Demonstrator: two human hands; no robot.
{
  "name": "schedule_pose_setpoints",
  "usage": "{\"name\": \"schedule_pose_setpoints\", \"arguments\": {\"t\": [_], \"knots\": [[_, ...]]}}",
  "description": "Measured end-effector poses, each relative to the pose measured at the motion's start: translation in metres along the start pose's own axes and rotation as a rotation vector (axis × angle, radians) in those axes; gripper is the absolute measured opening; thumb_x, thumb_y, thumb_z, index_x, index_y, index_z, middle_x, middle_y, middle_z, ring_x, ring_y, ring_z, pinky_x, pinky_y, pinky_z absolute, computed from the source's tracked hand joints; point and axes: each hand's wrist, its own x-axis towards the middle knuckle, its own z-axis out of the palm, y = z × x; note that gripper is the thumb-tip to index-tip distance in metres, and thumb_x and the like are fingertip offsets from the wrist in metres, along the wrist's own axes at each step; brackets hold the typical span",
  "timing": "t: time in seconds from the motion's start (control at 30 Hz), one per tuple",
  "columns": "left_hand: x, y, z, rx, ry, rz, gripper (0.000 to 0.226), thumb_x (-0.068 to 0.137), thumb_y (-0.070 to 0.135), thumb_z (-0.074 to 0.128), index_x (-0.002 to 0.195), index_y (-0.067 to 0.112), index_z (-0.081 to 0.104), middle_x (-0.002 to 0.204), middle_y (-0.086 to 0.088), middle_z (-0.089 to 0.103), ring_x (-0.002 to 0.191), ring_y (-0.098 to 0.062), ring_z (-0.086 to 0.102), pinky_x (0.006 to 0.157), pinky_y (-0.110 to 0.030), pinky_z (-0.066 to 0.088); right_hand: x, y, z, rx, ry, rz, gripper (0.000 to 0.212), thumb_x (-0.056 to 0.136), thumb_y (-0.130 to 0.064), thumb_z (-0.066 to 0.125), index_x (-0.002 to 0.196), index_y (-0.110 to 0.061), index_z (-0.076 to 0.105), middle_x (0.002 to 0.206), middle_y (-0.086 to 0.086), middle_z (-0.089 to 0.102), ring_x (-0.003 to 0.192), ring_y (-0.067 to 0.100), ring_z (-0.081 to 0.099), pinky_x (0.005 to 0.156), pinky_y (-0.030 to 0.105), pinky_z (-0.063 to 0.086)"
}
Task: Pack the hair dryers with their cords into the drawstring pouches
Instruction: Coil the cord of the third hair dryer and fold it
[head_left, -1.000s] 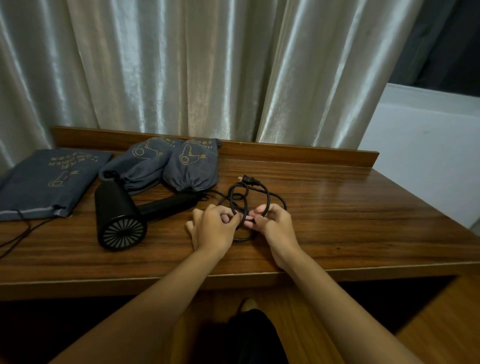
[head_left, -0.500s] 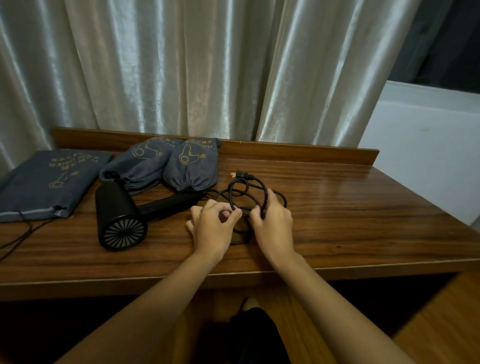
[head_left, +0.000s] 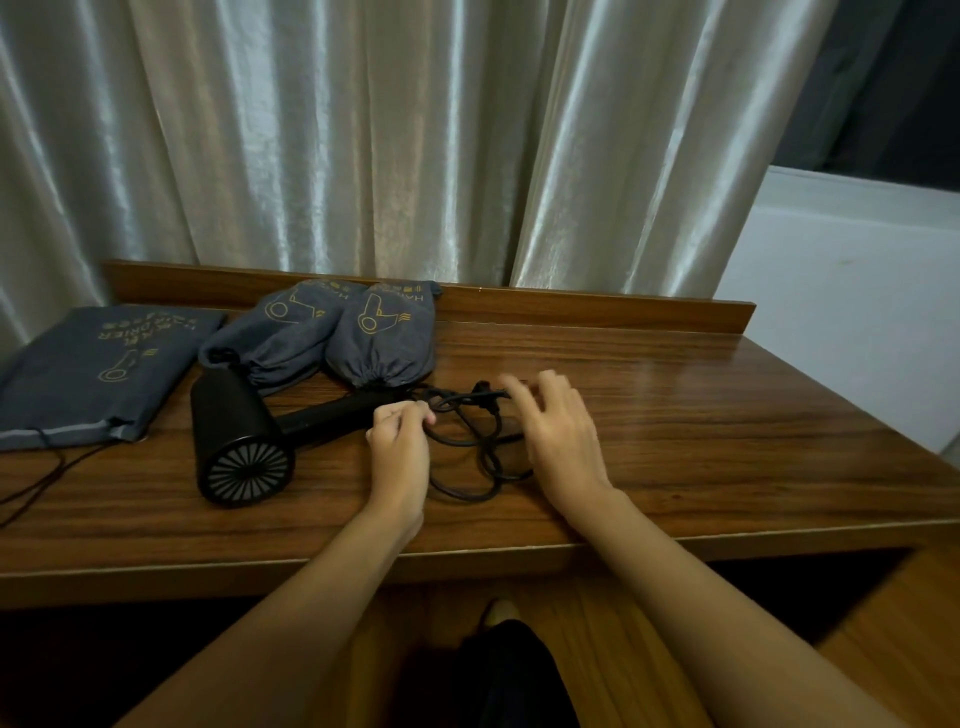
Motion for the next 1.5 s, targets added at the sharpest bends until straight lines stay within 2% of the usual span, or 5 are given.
{"name": "schedule_pose_setpoints", "arguments": {"t": [0.2,0.43,0.63,0.97,1.5], "knots": [[0.002,-0.003,0.000,-0.043,-0.045,0.025,0.031,0.099,0.019,0.048,0.071,0.014,0.061,0.101,-0.006,0.064,0.099,-0.014,0.059,0.093,-0.027,0.041,-0.003,-0.001,0.002,0.090,-0.057,-0.339,0.009,0.082,-0.007,0.073,0.090,-0.003,0.071,0.091,0.011,0.064,0.081,0.024,0.061,0.067,0.032,0.052],[0.001,-0.012,0.007,0.317,-0.144,0.258,0.018,0.099,0.019,0.052,0.087,0.016,0.065,0.098,0.007,0.050,0.101,-0.016,0.054,0.094,-0.030,0.043,0.005,-0.002,-0.003,0.377,0.040,0.166,0.017,0.099,-0.017,0.056,0.098,-0.002,0.065,0.091,0.010,0.064,0.071,0.025,0.063,0.057,0.037,0.053],[-0.002,-0.012,0.007,0.399,-0.147,0.309,0.028,0.087,0.006,0.069,0.109,0.015,0.054,0.109,0.001,0.048,0.095,-0.010,0.056,0.079,-0.020,0.050,0.007,-0.008,-0.001,0.220,-0.054,0.167,0.033,0.104,-0.031,0.034,0.097,-0.006,0.055,0.093,0.006,0.055,0.061,0.017,0.050,0.047,0.028,0.037],[-0.003,-0.014,0.009,0.432,-0.119,0.309,0.024,0.092,0.015,0.065,0.113,0.013,0.053,0.093,0.007,0.057,0.086,-0.007,0.057,0.076,-0.022,0.049,0.008,-0.012,-0.005,1.198,0.079,0.837,0.035,0.106,-0.031,0.038,0.086,-0.009,0.057,0.070,0.000,0.063,0.061,0.010,0.061,0.054,0.023,0.053],[-0.002,-0.011,0.005,0.238,-0.072,0.204,0.010,0.094,0.013,0.062,0.103,0.011,0.061,0.091,-0.003,0.069,0.085,-0.015,0.068,0.079,-0.034,0.058,0.035,0.003,-0.036,0.933,-0.122,0.703,0.017,0.101,-0.022,0.053,0.098,-0.022,0.069,0.072,-0.011,0.066,0.050,0.000,0.054,0.047,0.017,0.045]]}}
